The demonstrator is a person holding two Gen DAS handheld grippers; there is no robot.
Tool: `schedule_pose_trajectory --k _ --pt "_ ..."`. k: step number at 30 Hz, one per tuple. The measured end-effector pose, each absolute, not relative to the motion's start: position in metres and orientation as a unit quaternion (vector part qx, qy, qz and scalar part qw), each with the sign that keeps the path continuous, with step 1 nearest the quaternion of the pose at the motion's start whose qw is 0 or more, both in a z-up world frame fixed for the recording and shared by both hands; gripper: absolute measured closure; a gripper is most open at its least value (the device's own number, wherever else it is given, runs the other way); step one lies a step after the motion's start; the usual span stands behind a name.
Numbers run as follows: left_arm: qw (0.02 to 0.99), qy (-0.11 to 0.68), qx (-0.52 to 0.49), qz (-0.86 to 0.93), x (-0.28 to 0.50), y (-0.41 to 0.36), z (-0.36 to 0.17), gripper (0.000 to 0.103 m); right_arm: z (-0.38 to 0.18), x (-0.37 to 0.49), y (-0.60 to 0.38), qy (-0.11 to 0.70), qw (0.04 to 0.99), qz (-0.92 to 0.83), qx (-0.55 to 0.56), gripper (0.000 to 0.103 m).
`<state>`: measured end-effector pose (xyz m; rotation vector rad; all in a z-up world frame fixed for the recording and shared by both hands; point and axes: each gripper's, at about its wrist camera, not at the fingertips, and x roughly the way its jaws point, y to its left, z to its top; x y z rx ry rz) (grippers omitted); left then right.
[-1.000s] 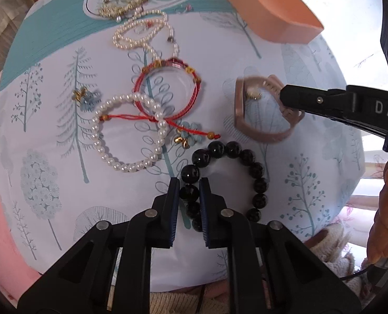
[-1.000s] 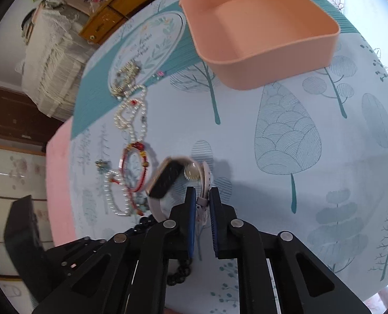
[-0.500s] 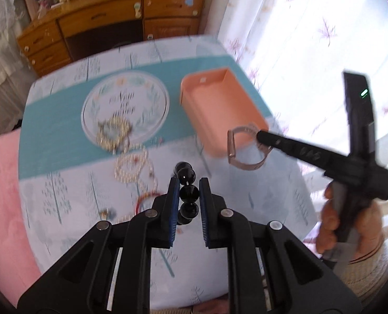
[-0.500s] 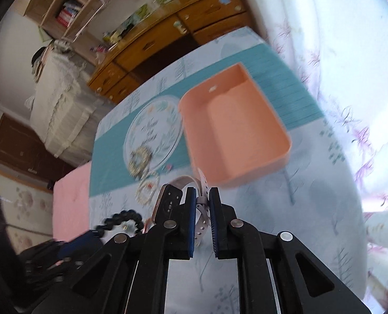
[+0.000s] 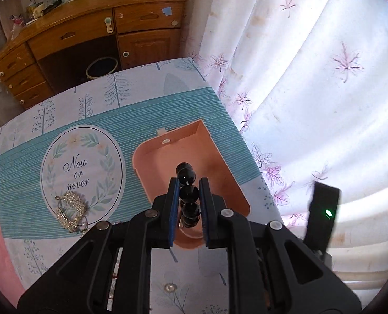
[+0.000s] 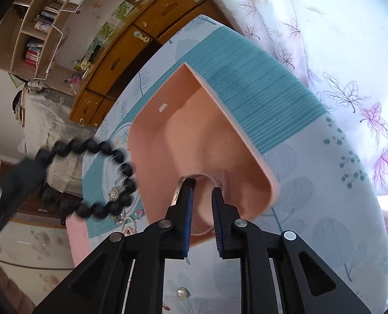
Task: Organize jewelry
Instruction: 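Carry both items into the pink box and open both tools, then grasp the red-and-gold string bracelet with the right tool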
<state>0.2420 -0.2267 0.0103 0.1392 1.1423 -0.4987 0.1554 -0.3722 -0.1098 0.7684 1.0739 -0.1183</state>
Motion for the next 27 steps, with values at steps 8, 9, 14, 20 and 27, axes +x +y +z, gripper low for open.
schedule_pose_trajectory --k 8,9,14,20,27 --pt "0.784 0.593 0.086 -0.162 0.270 -0.226 -0.083 0.090 -0.092 0.105 -0.367 0.461 0.826 -0.066 0.318 0.070" --pt "0.783 0.595 0.085 -0.159 0.269 -0.222 -0.089 0.090 -0.090 0.100 -0.365 0.463 0.828 -0.067 0.311 0.070" --pt "0.792 0.581 0.072 -0.174 0.249 -0.198 -0.082 0.068 -0.084 0.082 -0.354 0.467 0.835 -0.065 0.285 0.070" --pt "0.812 0.554 0.061 -0.174 0.219 -0.161 -0.054 0.066 -0.077 0.071 -0.329 0.469 0.842 -0.057 0.259 0.070" --pt "0.830 0.526 0.057 -0.173 0.179 -0.125 -0.023 0.066 -0.057 0.059 -0.298 0.460 0.859 -0.046 0.220 0.069"
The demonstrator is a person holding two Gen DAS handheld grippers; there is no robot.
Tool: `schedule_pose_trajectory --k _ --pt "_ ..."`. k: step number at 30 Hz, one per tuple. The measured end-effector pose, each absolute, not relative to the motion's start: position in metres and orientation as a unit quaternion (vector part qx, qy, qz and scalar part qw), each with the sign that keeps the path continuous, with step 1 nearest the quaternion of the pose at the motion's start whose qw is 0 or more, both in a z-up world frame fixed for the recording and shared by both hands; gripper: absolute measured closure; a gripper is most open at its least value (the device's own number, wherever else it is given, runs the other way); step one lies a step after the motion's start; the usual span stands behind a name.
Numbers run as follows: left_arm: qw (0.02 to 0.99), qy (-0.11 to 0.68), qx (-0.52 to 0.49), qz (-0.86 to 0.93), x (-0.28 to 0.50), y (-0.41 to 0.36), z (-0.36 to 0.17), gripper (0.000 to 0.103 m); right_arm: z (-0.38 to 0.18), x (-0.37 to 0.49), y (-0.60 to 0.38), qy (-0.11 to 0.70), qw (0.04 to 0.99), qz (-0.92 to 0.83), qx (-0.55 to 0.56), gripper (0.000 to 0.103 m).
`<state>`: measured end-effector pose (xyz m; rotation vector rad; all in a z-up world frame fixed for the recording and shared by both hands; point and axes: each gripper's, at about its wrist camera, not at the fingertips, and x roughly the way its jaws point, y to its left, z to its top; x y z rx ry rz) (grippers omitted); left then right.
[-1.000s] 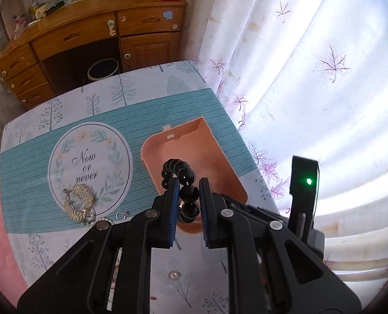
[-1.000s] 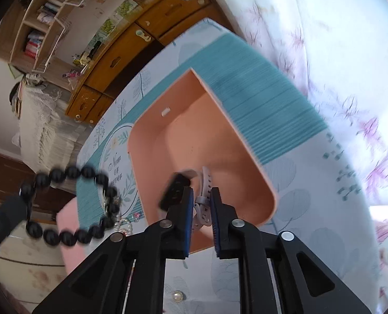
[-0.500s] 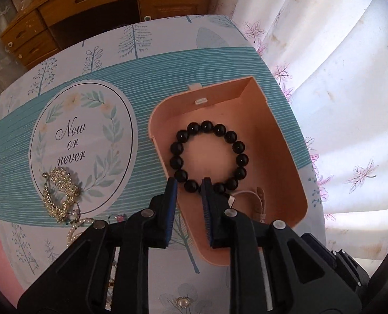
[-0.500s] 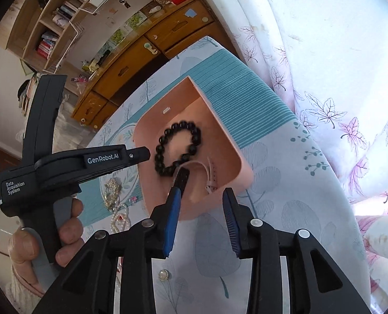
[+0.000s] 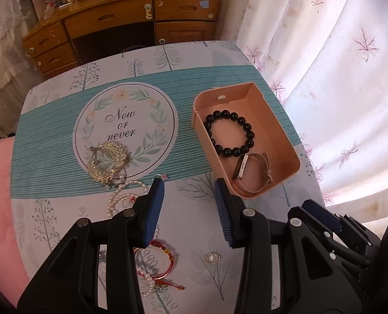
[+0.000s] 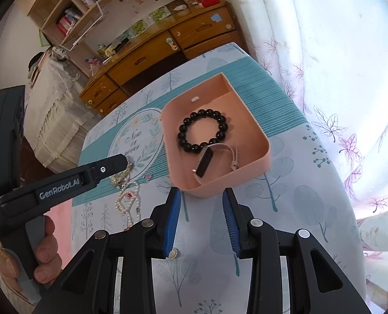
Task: Organize jewelry
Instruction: 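Grasp the red-and-gold string bracelet with the right tool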
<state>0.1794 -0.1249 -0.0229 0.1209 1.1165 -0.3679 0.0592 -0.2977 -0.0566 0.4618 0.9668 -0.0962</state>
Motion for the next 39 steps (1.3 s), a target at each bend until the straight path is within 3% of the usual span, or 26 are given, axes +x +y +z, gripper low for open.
schedule_pose_trajectory --k 12,26,33,39 --pt "0.855 0.496 0.043 -0.144 0.123 -0.062 0.005 0.066 -0.018 0.029 -0.256 0.445 0.877 -0.030 0.180 0.069" --pt "0.874 0.476 0.017 -0.098 0.074 0.017 0.002 0.066 -0.004 0.003 -0.213 0.451 0.881 0.004 0.140 0.069" --pt "0.864 0.498 0.005 -0.070 0.070 0.054 -0.032 0.066 -0.014 0.015 -0.184 0.471 0.875 0.029 0.110 0.069" --pt "0.829 0.554 -0.001 -0.083 0.071 0.060 -0.085 0.066 -0.055 0.042 -0.162 0.517 0.850 0.053 0.084 0.069"
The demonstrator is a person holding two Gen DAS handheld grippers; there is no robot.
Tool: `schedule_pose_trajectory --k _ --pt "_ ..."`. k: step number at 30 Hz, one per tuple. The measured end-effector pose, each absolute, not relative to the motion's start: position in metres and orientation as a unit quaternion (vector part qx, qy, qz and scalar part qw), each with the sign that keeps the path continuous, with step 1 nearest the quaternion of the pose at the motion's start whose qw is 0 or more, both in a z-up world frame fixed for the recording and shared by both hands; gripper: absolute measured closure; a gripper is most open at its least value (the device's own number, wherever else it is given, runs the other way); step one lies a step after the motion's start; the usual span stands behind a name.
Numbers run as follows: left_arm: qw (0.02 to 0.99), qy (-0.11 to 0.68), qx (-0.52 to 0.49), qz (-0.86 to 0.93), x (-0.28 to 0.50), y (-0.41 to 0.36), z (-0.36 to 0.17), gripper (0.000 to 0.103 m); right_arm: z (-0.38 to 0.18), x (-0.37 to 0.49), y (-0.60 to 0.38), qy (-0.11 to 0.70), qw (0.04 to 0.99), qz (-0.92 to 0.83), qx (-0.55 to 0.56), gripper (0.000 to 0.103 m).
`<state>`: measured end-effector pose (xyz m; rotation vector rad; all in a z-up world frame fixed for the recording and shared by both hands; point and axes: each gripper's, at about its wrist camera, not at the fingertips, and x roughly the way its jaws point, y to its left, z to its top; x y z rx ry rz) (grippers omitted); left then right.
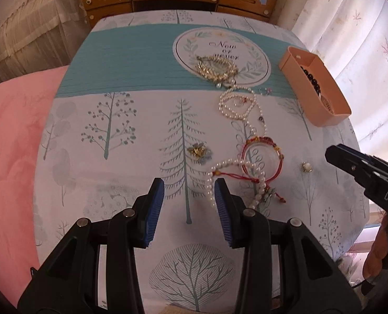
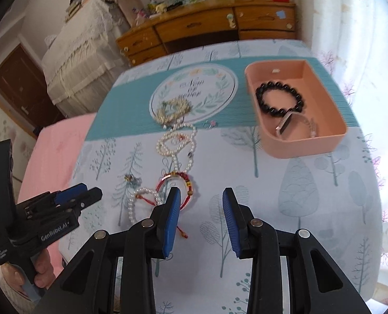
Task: Organize jewelry
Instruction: 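Grasp the red-and-gold string bracelet with the right tool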
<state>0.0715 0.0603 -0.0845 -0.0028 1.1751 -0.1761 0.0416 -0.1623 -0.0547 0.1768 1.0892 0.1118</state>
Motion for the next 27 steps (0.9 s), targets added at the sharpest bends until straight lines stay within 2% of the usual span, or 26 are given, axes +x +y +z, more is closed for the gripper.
schedule_pose_trajectory --k 5,15,17,18,27 --pt "0.819 0.566 0.002 -0.089 0.071 0.058 -0.108 0.066 -0.093 0.068 -0.147 0.553 0.828 0.062 0.067 0.069" --pt "0.812 0.574 -0.006 -0.111 0.079 0.053 -0.118 0.066 -0.135 0.097 -0.107 0.581 0.811 0.072 -0.015 0.070" --pt "0.809 0.576 -0.005 -0.113 0.080 0.049 -0.121 0.066 -0.139 0.097 -0.103 0.578 0.812 0.065 -0.041 0.080" --pt "0.808 0.577 -0.004 -0.114 0.081 0.047 -0.123 0.066 -0.140 0.097 -0.102 0.575 0.814 0.063 -0.053 0.090" --pt "0.800 0.589 0.012 -0.118 0.084 0.033 -0.134 0.066 -0.130 0.088 -0.137 0.566 0.823 0.048 0.001 0.091"
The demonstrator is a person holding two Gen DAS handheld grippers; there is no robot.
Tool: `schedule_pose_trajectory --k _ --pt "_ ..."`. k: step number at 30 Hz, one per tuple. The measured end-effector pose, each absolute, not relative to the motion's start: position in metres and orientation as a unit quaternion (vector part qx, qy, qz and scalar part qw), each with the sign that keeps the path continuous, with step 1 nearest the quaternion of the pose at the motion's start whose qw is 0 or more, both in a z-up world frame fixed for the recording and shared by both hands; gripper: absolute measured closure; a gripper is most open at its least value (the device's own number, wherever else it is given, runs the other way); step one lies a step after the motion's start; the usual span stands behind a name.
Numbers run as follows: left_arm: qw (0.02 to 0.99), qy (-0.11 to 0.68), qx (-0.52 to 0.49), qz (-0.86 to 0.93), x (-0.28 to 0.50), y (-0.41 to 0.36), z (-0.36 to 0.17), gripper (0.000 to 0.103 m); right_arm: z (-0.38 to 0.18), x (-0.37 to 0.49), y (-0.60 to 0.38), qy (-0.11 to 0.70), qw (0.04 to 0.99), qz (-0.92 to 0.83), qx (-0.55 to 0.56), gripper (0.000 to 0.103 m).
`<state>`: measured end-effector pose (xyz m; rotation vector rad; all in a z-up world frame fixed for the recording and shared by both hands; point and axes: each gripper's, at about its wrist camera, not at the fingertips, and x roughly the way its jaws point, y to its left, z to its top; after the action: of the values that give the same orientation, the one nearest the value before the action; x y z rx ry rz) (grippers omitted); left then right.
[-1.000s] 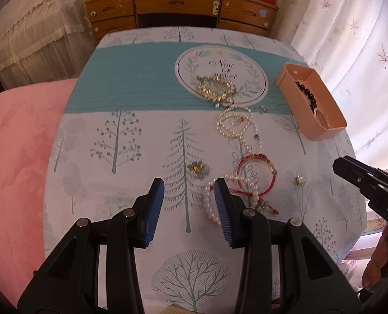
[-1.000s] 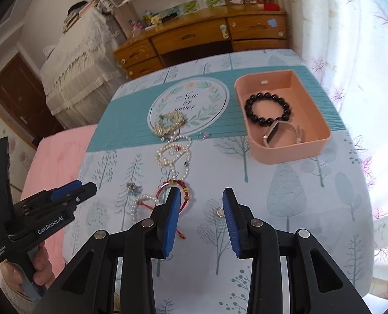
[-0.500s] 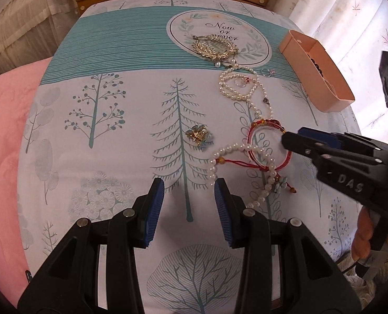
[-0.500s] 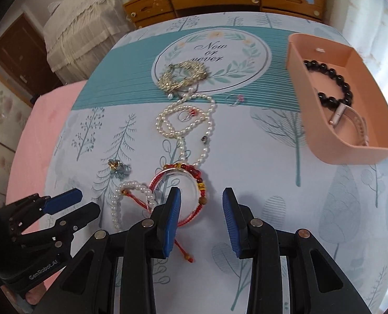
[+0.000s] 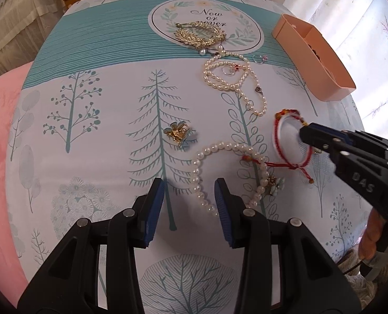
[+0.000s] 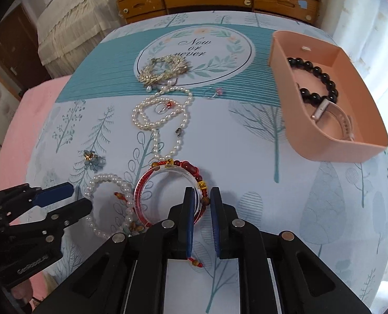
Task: Organize jewelry
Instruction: 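Grasp the red-and-gold string bracelet with the right tool, then grasp the pearl bracelet with the left tool while the right tool lifts the red bracelet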
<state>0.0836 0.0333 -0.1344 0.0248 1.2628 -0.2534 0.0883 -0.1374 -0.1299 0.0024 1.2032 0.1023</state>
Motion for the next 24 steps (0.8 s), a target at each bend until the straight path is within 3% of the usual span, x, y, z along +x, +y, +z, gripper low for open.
schedule_pose_trajectory --k 9,10,11,12,24 --pt "0.797 0.589 0.070 -0.113 0.088 0.016 -0.140 0.069 -0.107 0.067 -0.157 0.547 0.835 0.054 0.034 0.091" --pt "0.796 0.588 0.078 -0.121 0.087 0.012 -0.140 0.074 -0.106 0.066 -0.158 0.546 0.835 0.055 0.038 0.091" --pt "0.792 0.591 0.084 -0.125 0.087 0.010 -0.139 0.094 -0.106 0.065 -0.159 0.546 0.835 0.055 0.042 0.091" --pt "0.789 0.596 0.088 -0.123 0.088 0.008 -0.139 0.098 -0.106 0.064 -0.161 0.546 0.835 0.055 0.046 0.091" --pt "0.826 0.546 0.050 -0.127 0.079 -0.004 -0.084 0.098 -0.057 0.041 -0.173 0.483 0.870 0.063 0.069 0.092"
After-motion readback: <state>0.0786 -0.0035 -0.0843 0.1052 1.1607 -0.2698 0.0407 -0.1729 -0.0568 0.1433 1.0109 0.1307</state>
